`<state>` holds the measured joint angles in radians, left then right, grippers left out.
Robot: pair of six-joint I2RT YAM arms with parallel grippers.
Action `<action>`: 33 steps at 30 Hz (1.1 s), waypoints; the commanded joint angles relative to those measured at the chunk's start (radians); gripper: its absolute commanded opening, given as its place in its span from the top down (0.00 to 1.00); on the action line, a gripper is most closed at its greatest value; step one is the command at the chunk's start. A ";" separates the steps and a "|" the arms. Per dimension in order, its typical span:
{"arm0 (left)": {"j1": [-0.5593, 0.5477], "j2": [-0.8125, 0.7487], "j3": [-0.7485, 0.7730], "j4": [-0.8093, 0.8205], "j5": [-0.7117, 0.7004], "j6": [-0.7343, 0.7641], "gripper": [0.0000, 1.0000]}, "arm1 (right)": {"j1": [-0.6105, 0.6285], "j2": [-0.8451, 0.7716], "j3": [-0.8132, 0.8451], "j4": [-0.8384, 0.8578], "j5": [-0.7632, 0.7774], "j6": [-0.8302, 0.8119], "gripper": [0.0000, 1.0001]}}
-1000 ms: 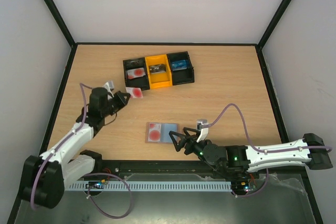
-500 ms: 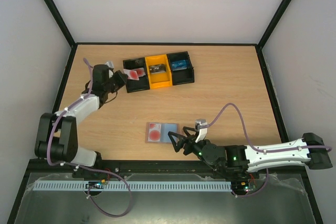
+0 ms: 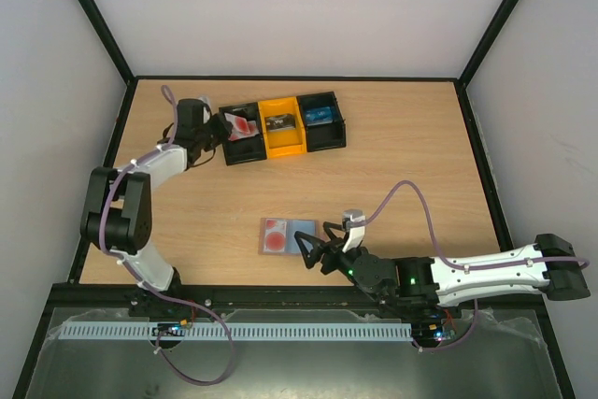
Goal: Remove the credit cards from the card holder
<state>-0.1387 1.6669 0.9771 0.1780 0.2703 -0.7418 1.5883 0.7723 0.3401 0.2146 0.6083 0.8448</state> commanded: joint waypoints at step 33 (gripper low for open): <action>-0.039 0.256 0.279 -0.149 -0.107 0.074 0.93 | -0.002 0.144 0.101 -0.034 0.200 -0.048 0.02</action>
<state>-0.1738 1.9095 1.2160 0.0635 0.1894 -0.6907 1.5879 0.9054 0.4030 0.2089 0.7631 0.8158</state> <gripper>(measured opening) 0.069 0.977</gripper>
